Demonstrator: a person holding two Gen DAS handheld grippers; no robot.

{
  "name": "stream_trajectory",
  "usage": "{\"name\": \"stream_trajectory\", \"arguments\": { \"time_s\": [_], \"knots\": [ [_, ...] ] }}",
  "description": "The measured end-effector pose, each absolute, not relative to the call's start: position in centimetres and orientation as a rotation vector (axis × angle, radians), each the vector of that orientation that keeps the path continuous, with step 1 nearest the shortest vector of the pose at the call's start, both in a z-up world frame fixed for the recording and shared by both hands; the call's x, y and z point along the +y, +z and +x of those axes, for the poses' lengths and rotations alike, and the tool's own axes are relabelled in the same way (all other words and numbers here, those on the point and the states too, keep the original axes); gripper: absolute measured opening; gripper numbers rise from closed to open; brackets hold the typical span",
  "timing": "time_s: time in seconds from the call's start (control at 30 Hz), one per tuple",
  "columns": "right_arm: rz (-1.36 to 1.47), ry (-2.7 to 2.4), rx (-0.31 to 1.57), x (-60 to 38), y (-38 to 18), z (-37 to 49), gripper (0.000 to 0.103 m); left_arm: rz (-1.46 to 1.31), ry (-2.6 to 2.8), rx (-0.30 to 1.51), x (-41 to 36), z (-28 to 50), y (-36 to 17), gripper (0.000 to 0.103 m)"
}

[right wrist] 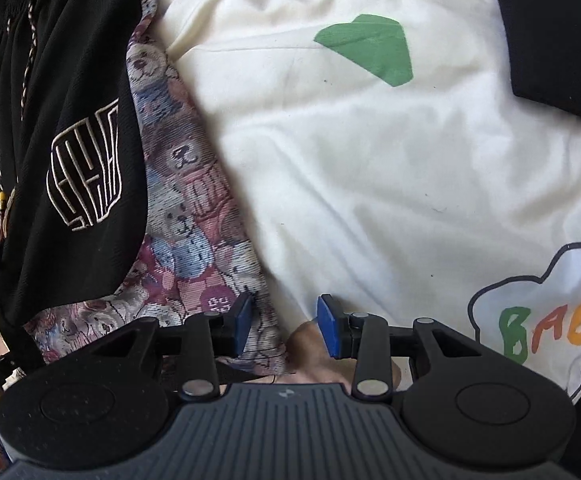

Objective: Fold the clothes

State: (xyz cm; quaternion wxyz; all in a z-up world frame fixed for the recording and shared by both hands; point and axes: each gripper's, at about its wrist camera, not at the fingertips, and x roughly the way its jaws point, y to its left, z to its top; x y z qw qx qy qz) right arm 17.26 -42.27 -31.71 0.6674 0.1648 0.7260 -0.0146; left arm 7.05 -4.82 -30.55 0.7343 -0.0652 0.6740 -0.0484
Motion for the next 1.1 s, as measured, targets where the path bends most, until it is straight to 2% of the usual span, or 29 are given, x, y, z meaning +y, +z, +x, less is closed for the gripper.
{"name": "stream_trajectory", "arguments": {
  "time_s": [0.3,0.43,0.47,0.5,0.53,1.1],
  "knots": [
    [0.387,-0.007,1.653,-40.8,-32.5,16.8,0.04,-0.143,-0.105,1.477,-4.0,7.3,-29.7,0.003],
    [0.365,-0.007,1.665,-39.7,-33.5,16.7,0.036,-0.148,-0.108,1.479,-3.7,7.1,-29.6,0.003],
    [0.367,0.002,1.665,-39.4,-33.6,16.7,0.026,-0.149,-0.11,1.48,-3.7,7.1,-29.6,0.003],
    [0.362,0.01,1.665,-39.3,-33.7,16.7,0.01,-0.148,-0.112,1.481,-3.8,7.0,-29.5,0.002],
    [0.339,0.019,1.663,-39.1,-33.5,16.7,0.004,-0.149,-0.118,1.485,-3.8,6.9,-29.5,0.002],
    [0.06,-0.019,1.638,-41.9,-27.7,19.5,0.002,-0.231,-0.251,1.531,-9.2,3.2,-29.4,0.002]
  ]
}}
